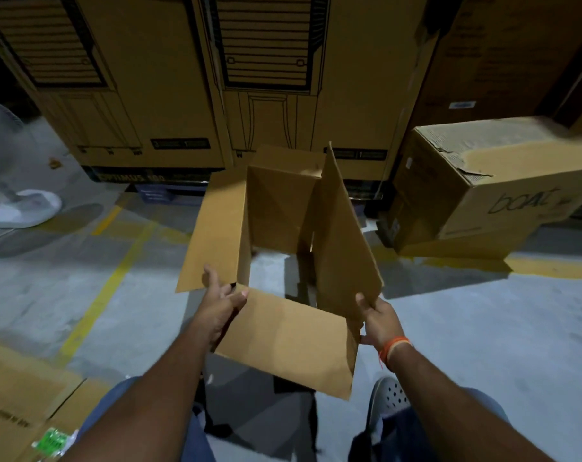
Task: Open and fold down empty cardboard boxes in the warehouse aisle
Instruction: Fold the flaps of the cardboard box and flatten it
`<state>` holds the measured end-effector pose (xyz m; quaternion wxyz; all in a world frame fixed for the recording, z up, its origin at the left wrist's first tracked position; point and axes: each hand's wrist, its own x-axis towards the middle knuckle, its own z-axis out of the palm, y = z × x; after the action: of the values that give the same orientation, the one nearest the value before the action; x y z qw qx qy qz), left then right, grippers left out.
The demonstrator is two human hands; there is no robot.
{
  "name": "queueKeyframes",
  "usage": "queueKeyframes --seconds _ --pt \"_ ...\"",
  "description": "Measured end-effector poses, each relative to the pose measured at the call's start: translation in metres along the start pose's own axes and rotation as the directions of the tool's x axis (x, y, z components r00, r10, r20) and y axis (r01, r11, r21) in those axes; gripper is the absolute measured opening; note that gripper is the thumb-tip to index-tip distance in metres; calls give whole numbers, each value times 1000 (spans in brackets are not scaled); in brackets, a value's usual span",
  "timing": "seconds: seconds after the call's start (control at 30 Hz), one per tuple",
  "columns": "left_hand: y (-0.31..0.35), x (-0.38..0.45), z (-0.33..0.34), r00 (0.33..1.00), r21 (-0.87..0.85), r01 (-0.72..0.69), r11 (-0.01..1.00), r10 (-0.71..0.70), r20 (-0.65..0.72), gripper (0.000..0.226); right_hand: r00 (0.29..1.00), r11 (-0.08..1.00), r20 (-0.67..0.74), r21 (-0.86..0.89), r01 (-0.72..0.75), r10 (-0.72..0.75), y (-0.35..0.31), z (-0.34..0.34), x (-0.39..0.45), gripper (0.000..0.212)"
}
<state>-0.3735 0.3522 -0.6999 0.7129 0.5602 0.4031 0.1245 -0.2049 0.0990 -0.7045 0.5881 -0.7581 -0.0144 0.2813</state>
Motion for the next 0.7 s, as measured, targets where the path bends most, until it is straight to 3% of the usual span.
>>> queueKeyframes --seconds 0.07,0.17,0.27,0.37,0.5,0.53,0.63,0.7 --pt "7 2 -2 997 -122 -8 993 18 79 110 999 997 -2 -55 50 -50 6 -3 -1 25" --pt "17 6 -11 988 -328 -25 944 73 136 115 997 997 -9 -2 80 -80 6 -7 -8 37" --pt "29 0 -16 978 -516 -36 856 138 160 101 993 991 -3 48 121 -121 -4 -7 -18 45" --pt "30 -10 -1 985 -536 -98 839 158 67 70 976 977 58 -12 212 -211 -11 0 -31 45" --pt "26 -26 31 985 -538 -162 827 167 -41 67 951 951 108 -84 299 -290 -10 6 -46 44" --pt "27 -31 36 988 -532 -150 834 141 -58 70 943 943 129 -95 320 -307 -9 6 -48 42" --pt "30 -37 38 995 -519 -98 849 67 -78 116 915 924 230 -120 364 -330 -4 8 -59 44" --pt "37 -39 34 987 -418 -141 897 94 -132 117 887 908 299 -119 401 -352 3 10 -69 47"
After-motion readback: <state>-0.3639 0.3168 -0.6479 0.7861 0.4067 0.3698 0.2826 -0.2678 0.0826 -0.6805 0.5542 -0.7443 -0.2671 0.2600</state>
